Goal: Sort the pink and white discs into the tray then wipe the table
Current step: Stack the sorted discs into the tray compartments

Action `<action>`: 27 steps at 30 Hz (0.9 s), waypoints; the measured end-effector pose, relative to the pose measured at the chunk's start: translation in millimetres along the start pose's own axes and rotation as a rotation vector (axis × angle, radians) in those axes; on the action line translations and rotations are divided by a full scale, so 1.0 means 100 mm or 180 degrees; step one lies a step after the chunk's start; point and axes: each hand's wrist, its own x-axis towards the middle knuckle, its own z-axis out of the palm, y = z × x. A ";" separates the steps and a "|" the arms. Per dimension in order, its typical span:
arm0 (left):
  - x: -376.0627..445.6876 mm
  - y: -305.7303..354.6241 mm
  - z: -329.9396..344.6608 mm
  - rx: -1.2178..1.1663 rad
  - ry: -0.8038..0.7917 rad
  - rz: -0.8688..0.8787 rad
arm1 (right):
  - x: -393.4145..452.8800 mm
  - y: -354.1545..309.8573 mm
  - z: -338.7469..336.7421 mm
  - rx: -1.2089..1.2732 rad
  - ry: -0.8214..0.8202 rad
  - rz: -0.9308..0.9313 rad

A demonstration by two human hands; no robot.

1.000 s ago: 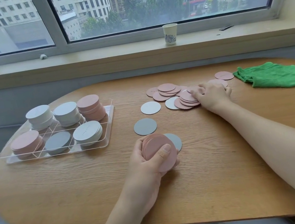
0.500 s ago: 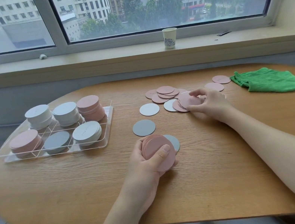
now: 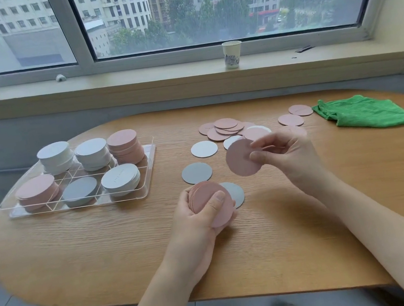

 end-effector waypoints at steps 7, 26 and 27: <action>-0.03 0.05 0.02 -0.0074 0.0023 0.0101 | -0.28 -0.19 0.30 0.0234 -0.0622 0.0234; 0.03 0.02 -0.04 0.0284 0.0089 -0.0075 | 0.60 0.40 -0.19 -0.2387 0.0297 0.0280; 0.04 0.02 -0.04 0.0283 0.0077 -0.0078 | 0.68 0.46 -0.22 -0.2474 0.0276 0.0361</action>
